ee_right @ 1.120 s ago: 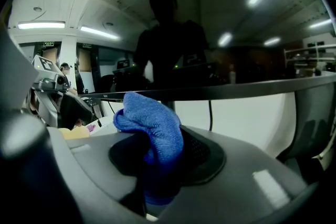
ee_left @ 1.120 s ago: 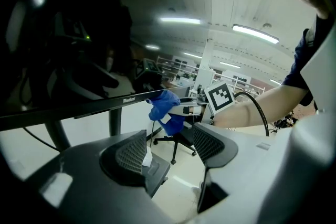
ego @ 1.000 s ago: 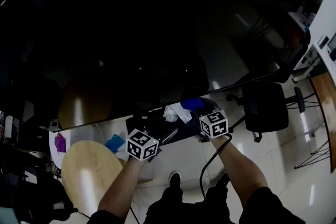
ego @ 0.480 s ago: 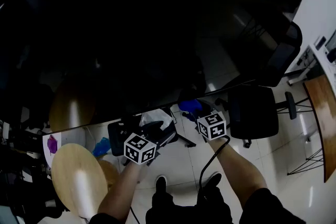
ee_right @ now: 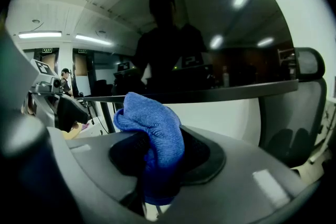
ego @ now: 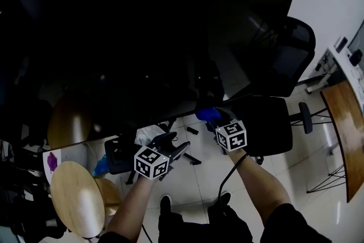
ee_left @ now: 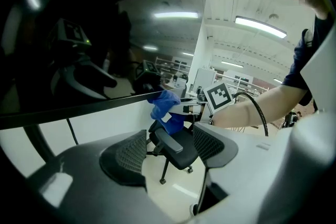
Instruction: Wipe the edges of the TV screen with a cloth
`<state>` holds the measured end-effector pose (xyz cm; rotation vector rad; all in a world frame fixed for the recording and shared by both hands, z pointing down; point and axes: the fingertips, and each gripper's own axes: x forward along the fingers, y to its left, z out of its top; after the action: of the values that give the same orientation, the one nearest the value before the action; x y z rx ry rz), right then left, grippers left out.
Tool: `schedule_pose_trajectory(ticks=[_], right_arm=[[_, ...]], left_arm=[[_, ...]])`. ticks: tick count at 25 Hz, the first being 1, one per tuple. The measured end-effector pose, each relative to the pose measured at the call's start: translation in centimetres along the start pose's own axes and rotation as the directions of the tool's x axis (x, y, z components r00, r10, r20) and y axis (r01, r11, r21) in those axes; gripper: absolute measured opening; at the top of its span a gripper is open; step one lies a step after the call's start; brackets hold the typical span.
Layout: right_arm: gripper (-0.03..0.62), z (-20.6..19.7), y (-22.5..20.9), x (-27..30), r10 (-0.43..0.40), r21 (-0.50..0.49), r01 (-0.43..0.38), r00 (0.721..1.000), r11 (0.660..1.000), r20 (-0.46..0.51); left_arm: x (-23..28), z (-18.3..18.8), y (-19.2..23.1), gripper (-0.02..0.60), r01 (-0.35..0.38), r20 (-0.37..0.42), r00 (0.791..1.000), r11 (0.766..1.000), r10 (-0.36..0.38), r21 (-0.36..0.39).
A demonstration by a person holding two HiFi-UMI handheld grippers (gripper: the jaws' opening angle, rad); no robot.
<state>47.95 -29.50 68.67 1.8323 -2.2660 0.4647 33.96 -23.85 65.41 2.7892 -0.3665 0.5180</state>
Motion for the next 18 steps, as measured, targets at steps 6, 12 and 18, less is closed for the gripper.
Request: schedule_pose_trajectory(ticks=[6, 12, 18], right_arm=[[0.140, 0.0, -4.7, -1.9, -0.020, 0.009, 0.020, 1.000, 1.000, 0.011], [0.140, 0.0, -8.7, -3.7, -0.037, 0.029, 0.037, 0.999, 0.999, 0.019], [0.140, -0.1, -12.8, -5.2, -0.060, 0.035, 0.059, 0.998, 0.998, 0.015]], left_arm=[[2.6, 0.7, -2.0, 0.265, -0.009, -0.013, 1.000, 1.000, 0.009, 0.005], [4.9, 1.4, -3.9, 0.265, -0.022, -0.019, 1.000, 1.000, 0.022, 0.007], [7.6, 1.9, -5.7, 0.265, -0.021, -0.025, 0.999, 1.000, 0.021, 0.002]])
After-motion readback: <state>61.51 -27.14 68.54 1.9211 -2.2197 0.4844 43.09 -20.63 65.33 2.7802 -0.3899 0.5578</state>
